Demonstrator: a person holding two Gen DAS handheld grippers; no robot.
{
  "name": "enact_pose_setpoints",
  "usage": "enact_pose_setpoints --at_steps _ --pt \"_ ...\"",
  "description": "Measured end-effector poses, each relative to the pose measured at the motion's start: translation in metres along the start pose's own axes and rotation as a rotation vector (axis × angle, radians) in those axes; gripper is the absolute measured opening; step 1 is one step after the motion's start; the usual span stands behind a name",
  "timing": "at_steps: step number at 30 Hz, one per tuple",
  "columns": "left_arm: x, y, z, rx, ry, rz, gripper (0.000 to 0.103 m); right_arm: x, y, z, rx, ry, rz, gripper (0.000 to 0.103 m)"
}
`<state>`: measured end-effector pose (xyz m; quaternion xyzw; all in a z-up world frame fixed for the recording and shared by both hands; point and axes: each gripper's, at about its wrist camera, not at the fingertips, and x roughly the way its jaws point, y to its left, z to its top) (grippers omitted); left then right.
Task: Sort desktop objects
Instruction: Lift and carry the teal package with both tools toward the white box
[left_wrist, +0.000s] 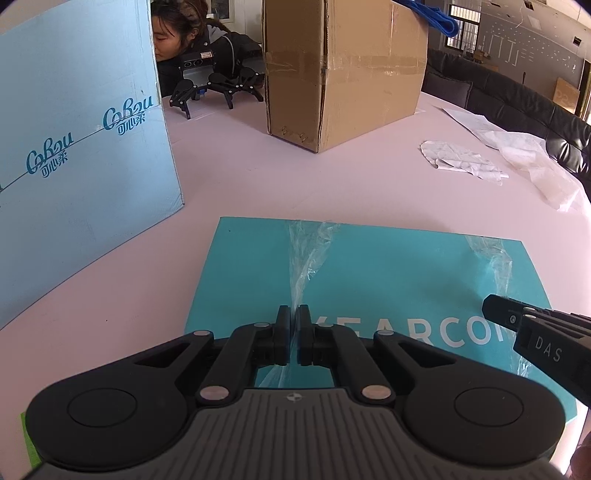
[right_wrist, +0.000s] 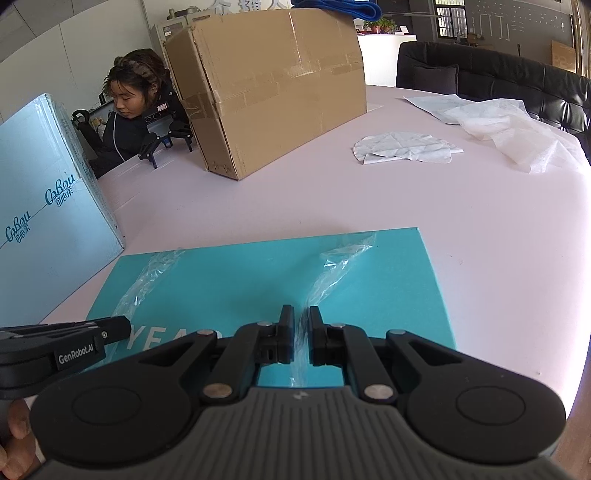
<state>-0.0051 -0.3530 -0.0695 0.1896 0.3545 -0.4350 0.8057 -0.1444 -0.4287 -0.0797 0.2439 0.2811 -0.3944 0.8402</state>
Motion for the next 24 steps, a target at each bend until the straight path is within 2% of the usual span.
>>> enact_pose_setpoints --at_steps 24 --pt "-0.038 0.003 -0.015 -0.054 -0.023 0.073 0.001 -0.025 0.010 -0.007 -0.040 -0.009 0.063 0.011"
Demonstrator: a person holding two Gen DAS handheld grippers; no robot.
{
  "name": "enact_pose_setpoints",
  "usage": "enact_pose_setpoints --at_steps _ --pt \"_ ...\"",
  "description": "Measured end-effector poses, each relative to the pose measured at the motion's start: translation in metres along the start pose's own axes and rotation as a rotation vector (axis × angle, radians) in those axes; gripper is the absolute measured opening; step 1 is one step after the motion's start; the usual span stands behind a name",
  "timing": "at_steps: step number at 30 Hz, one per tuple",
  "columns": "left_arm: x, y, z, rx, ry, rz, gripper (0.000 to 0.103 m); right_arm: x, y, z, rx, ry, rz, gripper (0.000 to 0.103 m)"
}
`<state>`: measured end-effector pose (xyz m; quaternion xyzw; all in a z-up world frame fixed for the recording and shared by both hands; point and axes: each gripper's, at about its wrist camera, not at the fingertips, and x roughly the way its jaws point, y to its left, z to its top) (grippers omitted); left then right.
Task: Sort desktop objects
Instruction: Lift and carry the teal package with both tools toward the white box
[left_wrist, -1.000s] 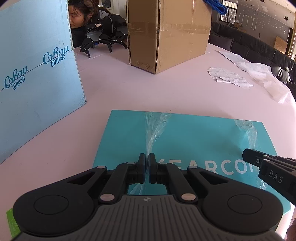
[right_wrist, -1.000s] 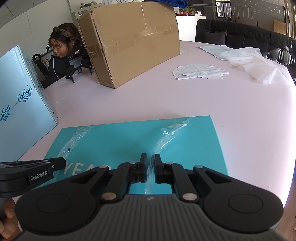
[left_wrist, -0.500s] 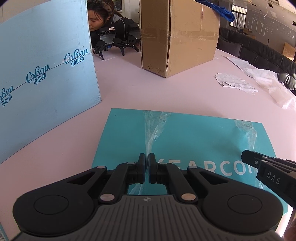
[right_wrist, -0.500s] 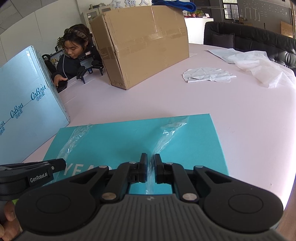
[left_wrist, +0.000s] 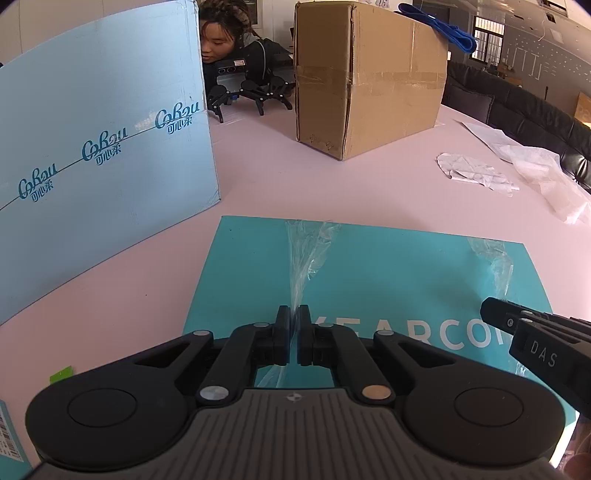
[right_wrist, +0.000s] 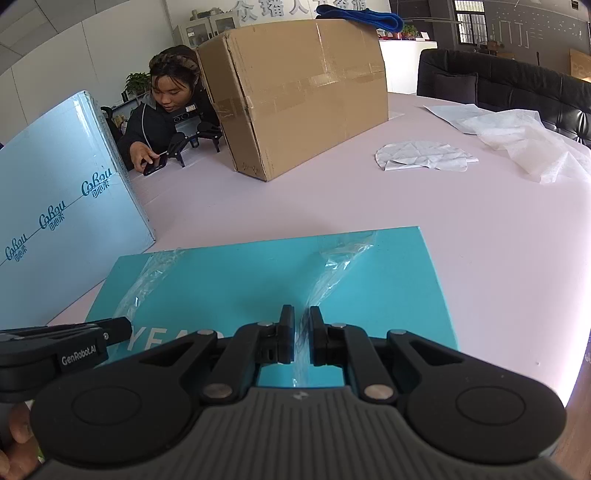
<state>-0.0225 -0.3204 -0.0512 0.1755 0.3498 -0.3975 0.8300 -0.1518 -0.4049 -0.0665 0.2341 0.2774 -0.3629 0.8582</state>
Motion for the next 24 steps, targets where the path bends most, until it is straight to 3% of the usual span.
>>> enact_pose_setpoints --at_steps 24 --pt "-0.041 0.016 -0.012 -0.052 -0.039 0.072 0.001 -0.017 0.018 -0.005 -0.017 -0.017 0.070 0.011"
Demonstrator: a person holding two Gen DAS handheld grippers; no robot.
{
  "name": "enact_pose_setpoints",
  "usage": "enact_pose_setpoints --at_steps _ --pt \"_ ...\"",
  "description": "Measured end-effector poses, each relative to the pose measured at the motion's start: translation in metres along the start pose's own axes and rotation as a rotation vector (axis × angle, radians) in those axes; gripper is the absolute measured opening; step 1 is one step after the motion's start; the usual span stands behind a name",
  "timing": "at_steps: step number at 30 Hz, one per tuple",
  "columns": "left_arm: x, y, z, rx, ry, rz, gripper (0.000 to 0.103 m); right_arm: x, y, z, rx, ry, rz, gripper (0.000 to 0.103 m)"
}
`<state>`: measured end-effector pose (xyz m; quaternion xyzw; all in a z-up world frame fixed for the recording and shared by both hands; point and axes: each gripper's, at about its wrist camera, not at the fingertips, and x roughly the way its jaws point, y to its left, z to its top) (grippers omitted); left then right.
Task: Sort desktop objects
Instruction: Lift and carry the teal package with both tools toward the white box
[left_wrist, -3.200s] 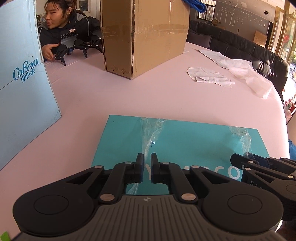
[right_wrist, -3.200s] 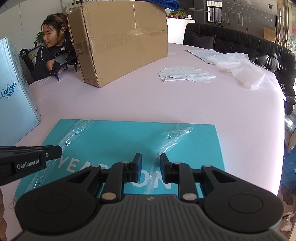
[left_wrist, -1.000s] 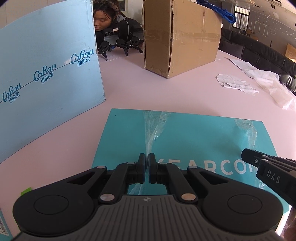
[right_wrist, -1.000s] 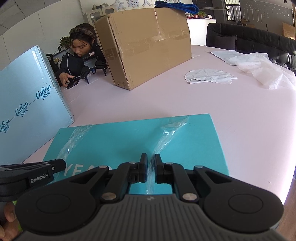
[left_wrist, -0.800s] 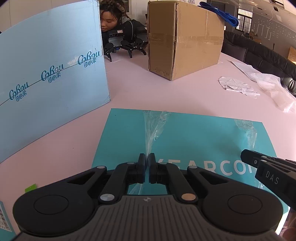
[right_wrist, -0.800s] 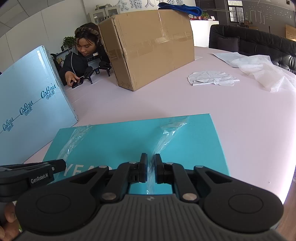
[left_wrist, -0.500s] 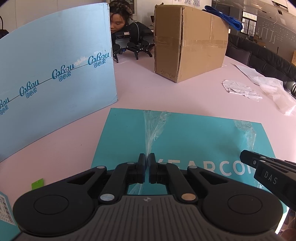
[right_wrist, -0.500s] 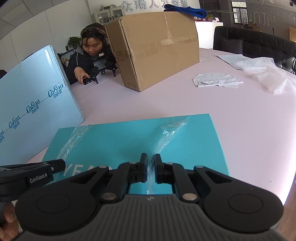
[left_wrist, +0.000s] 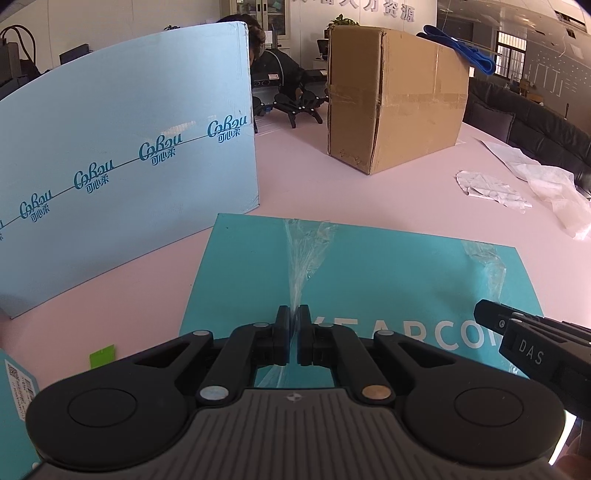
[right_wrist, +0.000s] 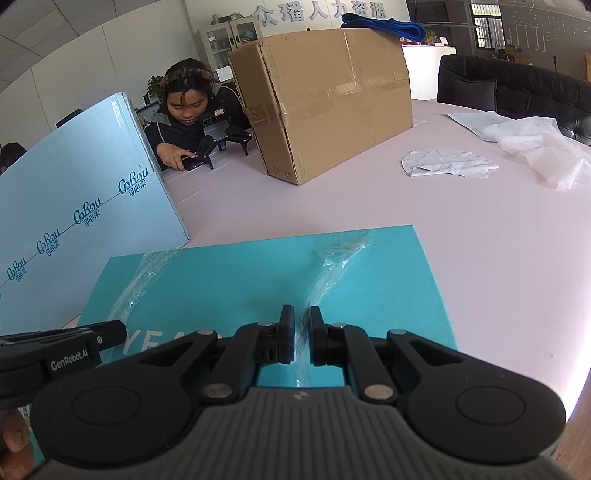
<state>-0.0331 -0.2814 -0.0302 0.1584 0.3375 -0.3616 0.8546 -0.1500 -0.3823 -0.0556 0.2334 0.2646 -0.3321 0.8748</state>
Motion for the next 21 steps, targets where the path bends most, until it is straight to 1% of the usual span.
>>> enact_pose_setpoints --at_steps 21 --pt "-0.026 0.010 -0.008 -0.054 -0.023 0.044 0.002 -0.016 0.010 -0.002 -0.026 -0.012 0.052 0.011"
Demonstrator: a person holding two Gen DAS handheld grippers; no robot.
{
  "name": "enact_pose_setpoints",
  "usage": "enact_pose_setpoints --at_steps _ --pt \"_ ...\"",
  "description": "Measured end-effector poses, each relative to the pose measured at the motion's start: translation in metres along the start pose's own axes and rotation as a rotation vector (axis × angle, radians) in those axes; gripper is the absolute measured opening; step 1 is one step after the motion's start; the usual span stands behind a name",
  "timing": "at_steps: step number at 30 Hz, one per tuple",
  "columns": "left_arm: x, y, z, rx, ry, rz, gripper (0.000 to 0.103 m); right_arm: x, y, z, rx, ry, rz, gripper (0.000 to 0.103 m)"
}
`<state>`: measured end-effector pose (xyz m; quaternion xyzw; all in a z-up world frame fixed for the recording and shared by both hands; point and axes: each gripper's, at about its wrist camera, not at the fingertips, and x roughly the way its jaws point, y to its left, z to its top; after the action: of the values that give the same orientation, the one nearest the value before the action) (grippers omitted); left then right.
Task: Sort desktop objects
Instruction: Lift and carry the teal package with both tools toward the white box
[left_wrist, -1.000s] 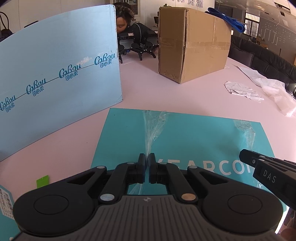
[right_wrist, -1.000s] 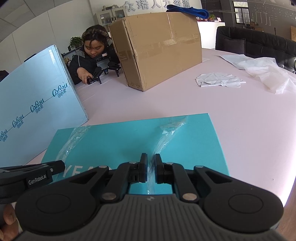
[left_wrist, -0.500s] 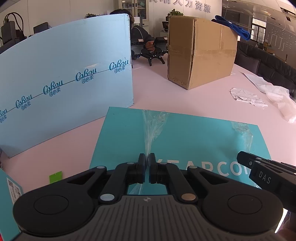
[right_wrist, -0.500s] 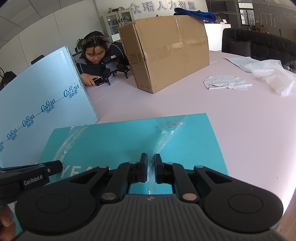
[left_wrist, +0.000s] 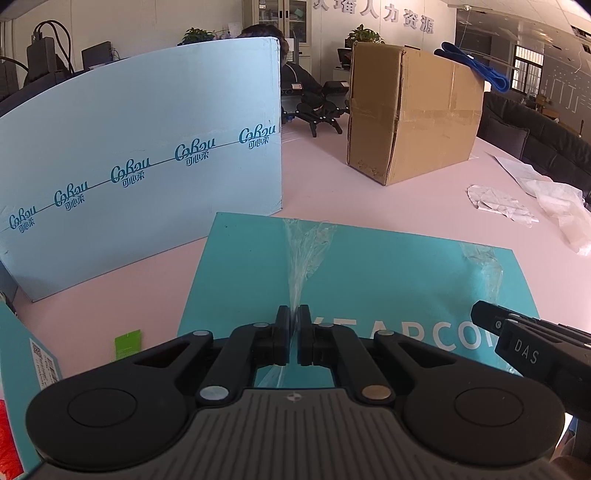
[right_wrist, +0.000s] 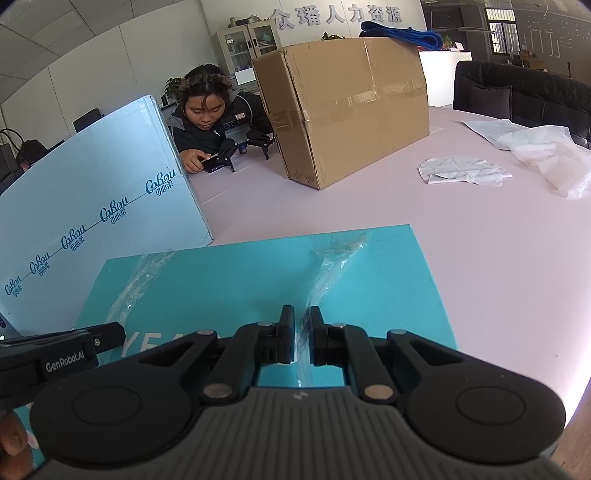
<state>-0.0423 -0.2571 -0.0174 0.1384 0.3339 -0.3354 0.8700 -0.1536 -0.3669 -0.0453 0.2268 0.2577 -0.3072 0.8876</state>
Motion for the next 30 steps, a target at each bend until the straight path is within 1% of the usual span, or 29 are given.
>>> enact_pose_setpoints --at_steps 20,30 --pt "-0.018 0.023 -0.006 -0.075 -0.007 0.084 0.002 0.002 0.022 0.001 -0.033 0.014 0.088 0.011" --pt "-0.029 0.028 -0.004 -0.108 -0.023 0.102 0.002 -0.001 0.027 0.002 -0.045 0.012 0.117 0.012"
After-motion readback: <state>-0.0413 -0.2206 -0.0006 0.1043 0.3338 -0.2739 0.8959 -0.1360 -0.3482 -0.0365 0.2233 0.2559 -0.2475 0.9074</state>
